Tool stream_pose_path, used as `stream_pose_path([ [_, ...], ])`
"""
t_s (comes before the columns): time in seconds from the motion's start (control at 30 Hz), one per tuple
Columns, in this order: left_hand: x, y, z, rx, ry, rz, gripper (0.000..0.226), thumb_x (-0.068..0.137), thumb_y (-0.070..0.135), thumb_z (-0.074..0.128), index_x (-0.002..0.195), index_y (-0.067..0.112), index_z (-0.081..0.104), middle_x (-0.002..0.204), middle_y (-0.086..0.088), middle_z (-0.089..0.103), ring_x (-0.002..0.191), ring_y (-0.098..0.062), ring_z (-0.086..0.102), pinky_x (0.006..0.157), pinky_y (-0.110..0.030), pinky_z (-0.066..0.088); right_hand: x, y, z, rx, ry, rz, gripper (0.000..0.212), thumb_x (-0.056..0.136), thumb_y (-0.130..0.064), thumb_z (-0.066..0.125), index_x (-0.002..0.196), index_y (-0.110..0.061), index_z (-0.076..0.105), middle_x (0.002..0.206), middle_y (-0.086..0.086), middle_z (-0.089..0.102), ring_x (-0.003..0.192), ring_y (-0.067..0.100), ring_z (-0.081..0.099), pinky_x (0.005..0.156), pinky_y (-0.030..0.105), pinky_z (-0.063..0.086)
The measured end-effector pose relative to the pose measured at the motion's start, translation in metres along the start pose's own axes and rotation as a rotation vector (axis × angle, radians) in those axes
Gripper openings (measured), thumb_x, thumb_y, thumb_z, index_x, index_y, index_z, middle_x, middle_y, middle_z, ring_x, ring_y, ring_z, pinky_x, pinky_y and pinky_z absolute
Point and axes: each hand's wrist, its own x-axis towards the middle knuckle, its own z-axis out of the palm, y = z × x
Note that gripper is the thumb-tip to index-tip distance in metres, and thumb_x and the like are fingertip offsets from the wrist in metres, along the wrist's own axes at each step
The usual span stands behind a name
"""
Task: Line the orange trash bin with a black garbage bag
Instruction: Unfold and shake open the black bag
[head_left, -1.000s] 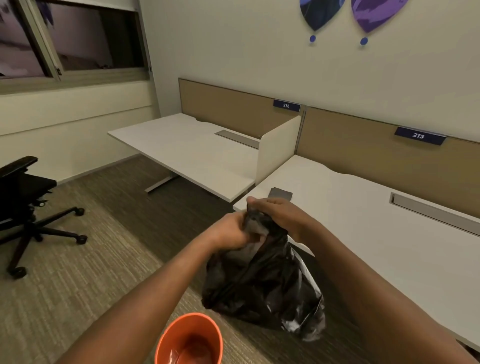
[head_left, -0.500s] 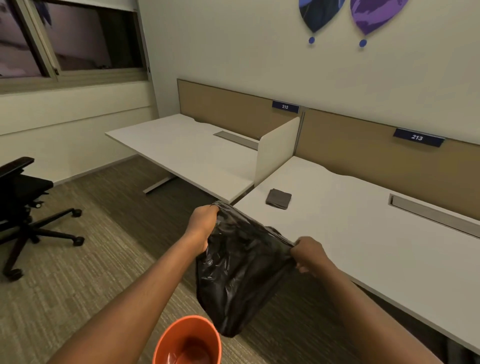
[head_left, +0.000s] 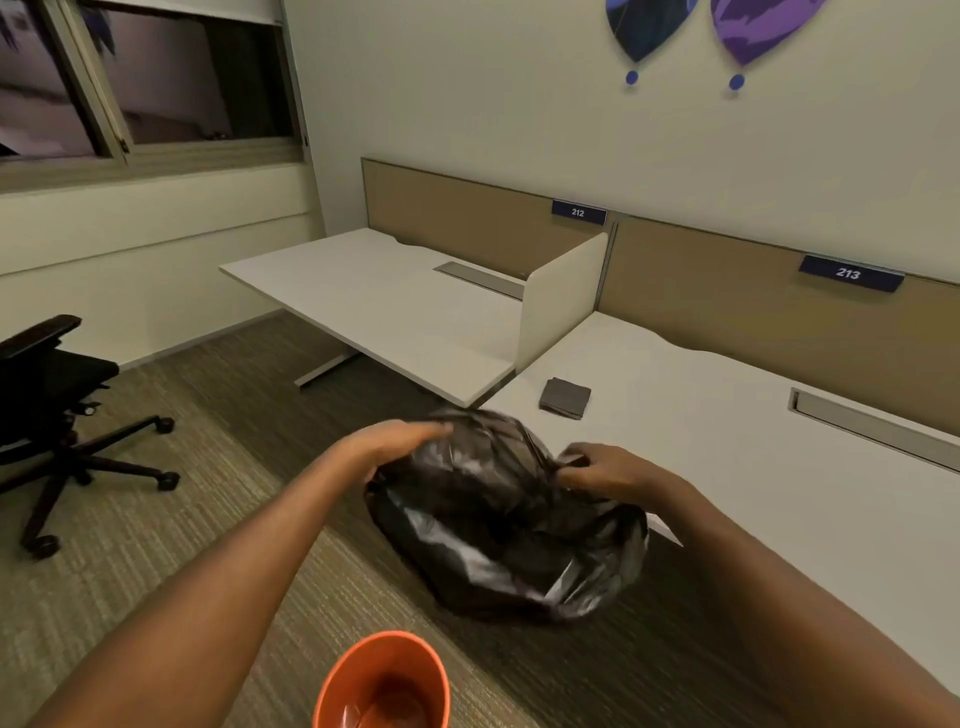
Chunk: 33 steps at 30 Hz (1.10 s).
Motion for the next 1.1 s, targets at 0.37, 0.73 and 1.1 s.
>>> stream_pose_path([
  [0.37, -0.077, 0.126, -0.059, 0.643, 0.759, 0.418, 0.025, 0.088, 0.020, 0.063, 0.110, 0.011, 0.072, 0.109, -0.017, 0.073, 0.100, -0.035, 0.068, 0.086, -0.040, 0.056, -0.014, -0.092, -0.122, -0.506, 0.377, 0.008, 0.019, 0.085, -0.024, 0.067, 0.100, -0.017, 0.074, 0.085, 0.007, 0.070, 0.086, 0.029, 0.068, 0.079, 0.038, 0.057],
  [0.73, -0.011, -0.028, 0.027, 0.705, 0.516, 0.347, 0.033, 0.085, 0.019, 0.065, 0.118, 0.014, 0.067, 0.103, -0.016, 0.074, 0.098, -0.036, 0.071, 0.078, -0.041, 0.056, 0.004, -0.005, 0.037, -0.460, 0.386, 0.050, 0.011, 0.091, -0.029, 0.064, 0.096, -0.021, 0.068, 0.091, 0.005, 0.070, 0.069, 0.019, 0.064, 0.060, 0.022, 0.042],
  [1.1, -0.008, -0.001, 0.002, 0.164, 0.870, 0.291, 0.026, 0.091, 0.012, 0.052, 0.106, 0.004, 0.071, 0.108, -0.027, 0.072, 0.104, -0.043, 0.066, 0.086, -0.045, 0.053, 0.016, -0.033, -0.021, 0.132, 0.681, -0.022, 0.032, 0.091, -0.013, 0.044, 0.107, -0.008, 0.071, 0.100, 0.008, 0.073, 0.100, 0.032, 0.065, 0.075, 0.025, 0.043],
])
